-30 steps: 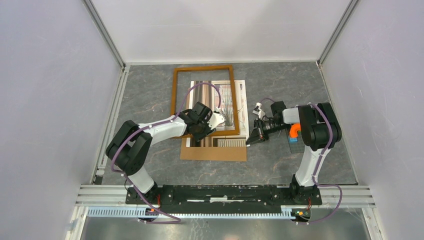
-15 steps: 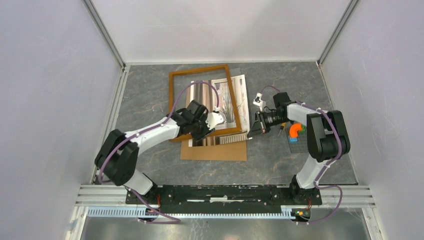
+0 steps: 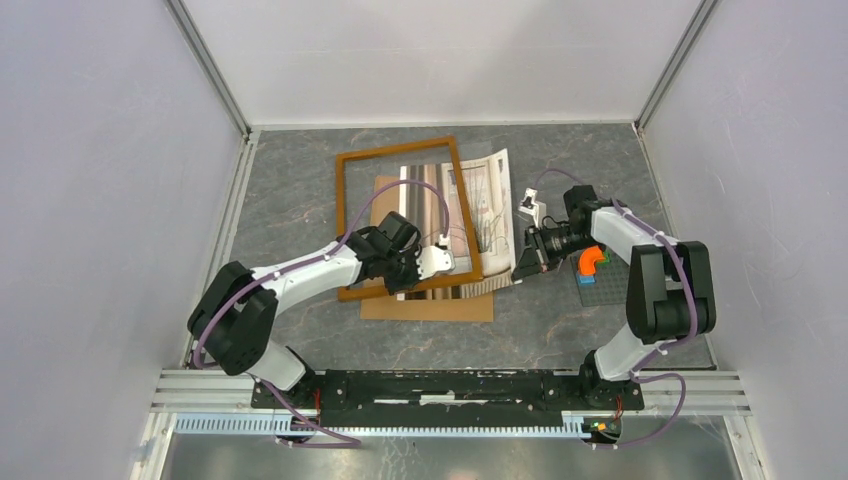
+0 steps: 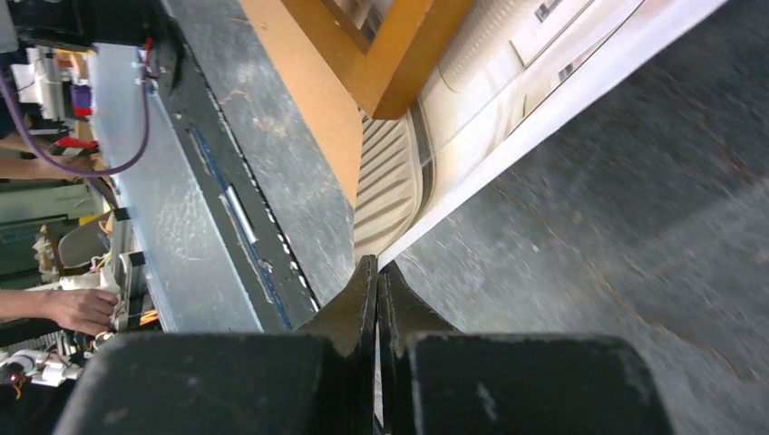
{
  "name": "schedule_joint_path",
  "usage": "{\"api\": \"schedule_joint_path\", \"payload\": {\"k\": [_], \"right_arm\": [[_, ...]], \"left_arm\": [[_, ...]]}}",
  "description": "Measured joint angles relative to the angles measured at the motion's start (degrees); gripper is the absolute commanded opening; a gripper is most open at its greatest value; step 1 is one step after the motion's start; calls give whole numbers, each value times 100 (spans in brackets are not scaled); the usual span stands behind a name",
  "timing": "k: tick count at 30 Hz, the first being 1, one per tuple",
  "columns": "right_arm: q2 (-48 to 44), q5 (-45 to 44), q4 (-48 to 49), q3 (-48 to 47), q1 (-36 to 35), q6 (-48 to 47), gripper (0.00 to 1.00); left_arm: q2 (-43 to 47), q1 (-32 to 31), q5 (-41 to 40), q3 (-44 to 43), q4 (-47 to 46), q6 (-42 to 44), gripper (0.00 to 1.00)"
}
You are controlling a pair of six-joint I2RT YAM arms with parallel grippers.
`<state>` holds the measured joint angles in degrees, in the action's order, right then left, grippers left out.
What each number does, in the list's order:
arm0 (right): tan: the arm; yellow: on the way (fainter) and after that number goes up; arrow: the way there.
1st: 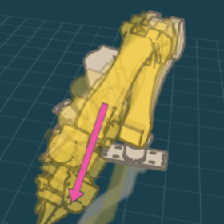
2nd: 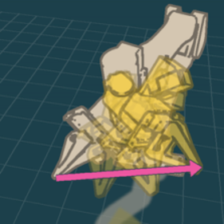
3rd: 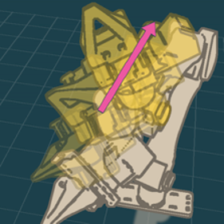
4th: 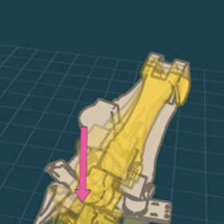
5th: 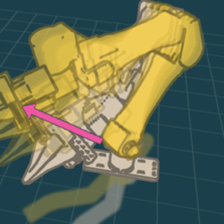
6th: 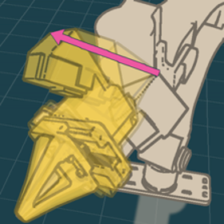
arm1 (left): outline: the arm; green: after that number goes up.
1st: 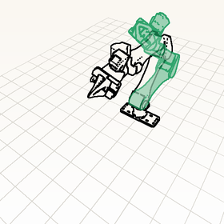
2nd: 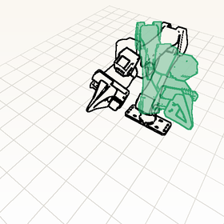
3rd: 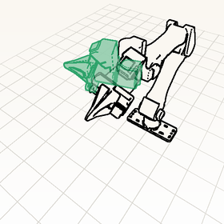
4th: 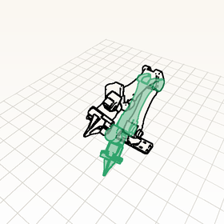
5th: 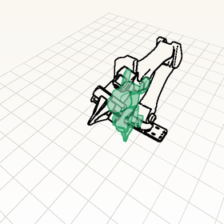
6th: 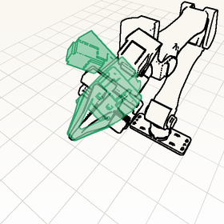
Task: Take the photo out of the frame
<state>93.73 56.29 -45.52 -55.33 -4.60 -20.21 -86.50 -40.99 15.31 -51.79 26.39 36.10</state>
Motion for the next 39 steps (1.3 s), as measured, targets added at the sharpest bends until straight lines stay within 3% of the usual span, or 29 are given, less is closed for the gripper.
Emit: {"api": "schedule_joint_path", "payload": {"k": [6, 13, 16, 21, 29, 39], "right_arm": [[-98, -557, -293, -2, 162, -291, 0], [-726, -1464, -334, -4, 179, -328, 0], [-946, -1965, -251, -9, 212, -214, 0], [-1325, -2201, -181, -223, 249, -125, 0], [-2253, -2253, 129, -448, 249, 4, 0], [-2710, -2911, 260, -695, 280, 203, 0]], "left_arm": [[-20, -157, 0, 164, -35, 319, 7], [-20, -433, 0, 186, -203, 647, 4], [-20, -616, 24, 216, -306, 813, 7], [-122, -737, 17, 212, -457, 844, 24], [-284, -726, 11, 107, -678, 848, 18], [-363, -723, 90, 50, -664, 1193, 22]]}}
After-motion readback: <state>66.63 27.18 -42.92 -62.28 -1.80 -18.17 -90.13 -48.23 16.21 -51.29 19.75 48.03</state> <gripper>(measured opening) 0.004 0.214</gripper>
